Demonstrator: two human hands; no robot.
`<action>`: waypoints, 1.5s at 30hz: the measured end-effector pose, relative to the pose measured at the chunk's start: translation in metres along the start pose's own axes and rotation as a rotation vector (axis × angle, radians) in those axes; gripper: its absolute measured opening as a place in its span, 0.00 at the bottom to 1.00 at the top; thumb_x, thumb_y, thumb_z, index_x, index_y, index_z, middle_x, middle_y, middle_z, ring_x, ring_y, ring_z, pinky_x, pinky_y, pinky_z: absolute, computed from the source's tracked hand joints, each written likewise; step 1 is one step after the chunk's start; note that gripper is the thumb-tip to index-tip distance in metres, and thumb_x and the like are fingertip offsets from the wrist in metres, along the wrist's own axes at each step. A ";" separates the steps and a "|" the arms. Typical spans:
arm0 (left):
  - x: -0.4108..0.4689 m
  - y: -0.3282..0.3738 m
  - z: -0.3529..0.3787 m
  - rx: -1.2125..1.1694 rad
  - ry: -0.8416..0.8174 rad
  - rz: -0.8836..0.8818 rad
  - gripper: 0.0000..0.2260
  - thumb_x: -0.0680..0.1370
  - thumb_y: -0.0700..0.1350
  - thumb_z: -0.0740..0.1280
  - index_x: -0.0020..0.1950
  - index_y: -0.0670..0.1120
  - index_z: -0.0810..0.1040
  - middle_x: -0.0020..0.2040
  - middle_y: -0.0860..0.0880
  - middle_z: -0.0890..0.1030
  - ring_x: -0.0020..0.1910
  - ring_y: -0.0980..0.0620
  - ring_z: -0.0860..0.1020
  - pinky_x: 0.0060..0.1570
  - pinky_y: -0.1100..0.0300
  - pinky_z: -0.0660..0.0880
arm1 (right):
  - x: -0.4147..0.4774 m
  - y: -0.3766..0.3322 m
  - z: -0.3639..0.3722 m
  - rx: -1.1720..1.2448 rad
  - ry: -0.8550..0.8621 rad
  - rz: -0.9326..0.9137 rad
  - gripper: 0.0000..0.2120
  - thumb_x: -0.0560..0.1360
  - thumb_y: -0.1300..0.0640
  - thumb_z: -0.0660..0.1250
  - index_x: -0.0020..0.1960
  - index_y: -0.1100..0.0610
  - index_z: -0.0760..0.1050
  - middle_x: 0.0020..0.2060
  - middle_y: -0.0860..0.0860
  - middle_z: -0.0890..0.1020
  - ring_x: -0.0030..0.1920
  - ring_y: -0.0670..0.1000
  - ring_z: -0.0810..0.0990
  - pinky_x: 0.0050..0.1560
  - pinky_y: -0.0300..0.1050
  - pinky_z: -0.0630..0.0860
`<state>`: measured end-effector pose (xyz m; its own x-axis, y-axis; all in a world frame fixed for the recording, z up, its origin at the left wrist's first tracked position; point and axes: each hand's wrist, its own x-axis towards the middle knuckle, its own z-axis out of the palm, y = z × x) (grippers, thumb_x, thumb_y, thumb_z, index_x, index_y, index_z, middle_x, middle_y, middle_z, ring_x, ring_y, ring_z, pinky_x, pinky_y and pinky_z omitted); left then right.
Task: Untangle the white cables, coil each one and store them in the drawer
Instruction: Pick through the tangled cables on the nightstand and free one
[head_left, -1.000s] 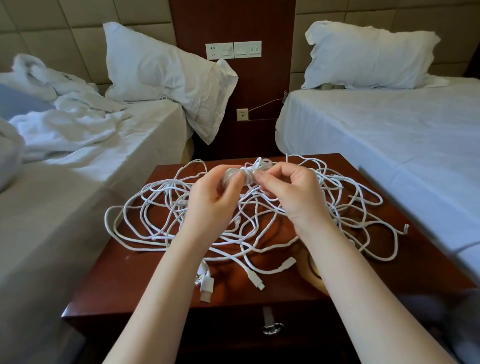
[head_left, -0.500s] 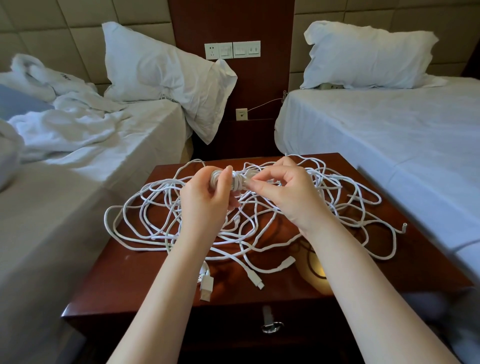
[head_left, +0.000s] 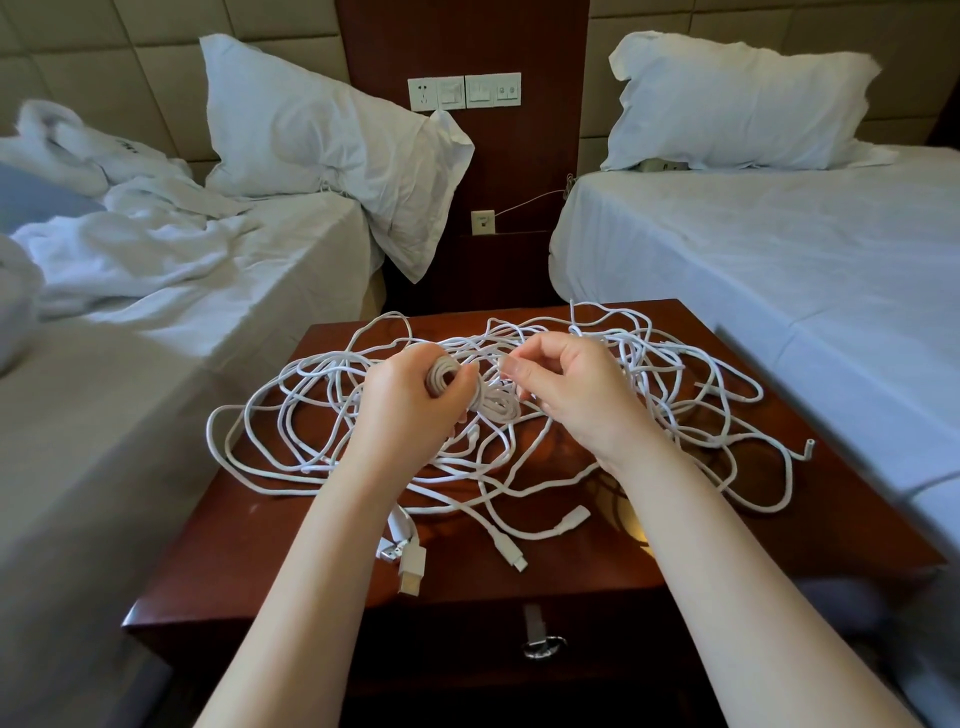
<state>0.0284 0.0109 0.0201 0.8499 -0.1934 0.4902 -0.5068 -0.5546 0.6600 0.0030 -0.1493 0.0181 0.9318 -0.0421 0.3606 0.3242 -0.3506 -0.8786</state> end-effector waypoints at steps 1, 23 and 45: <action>0.000 0.000 -0.001 0.002 -0.005 0.005 0.09 0.77 0.47 0.67 0.42 0.42 0.78 0.34 0.44 0.80 0.31 0.46 0.79 0.31 0.56 0.75 | -0.001 0.000 0.001 0.010 0.003 -0.013 0.06 0.77 0.57 0.67 0.43 0.56 0.79 0.28 0.44 0.76 0.26 0.39 0.73 0.29 0.28 0.68; -0.001 0.004 -0.008 -0.264 0.050 -0.083 0.11 0.79 0.44 0.65 0.40 0.39 0.77 0.29 0.47 0.80 0.25 0.55 0.76 0.30 0.54 0.75 | -0.001 0.004 0.008 0.202 0.056 -0.050 0.06 0.78 0.58 0.66 0.44 0.52 0.79 0.33 0.46 0.79 0.31 0.41 0.75 0.38 0.35 0.74; 0.003 0.001 -0.006 -0.287 0.157 -0.098 0.13 0.79 0.45 0.65 0.41 0.36 0.77 0.30 0.43 0.80 0.24 0.55 0.76 0.26 0.62 0.73 | 0.001 0.013 0.005 -0.401 0.130 -0.365 0.21 0.73 0.53 0.64 0.65 0.52 0.75 0.47 0.44 0.76 0.45 0.39 0.72 0.43 0.30 0.69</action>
<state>0.0298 0.0144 0.0257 0.8753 -0.0112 0.4835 -0.4628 -0.3096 0.8306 0.0090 -0.1490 0.0052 0.7346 0.0426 0.6771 0.5107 -0.6917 -0.5106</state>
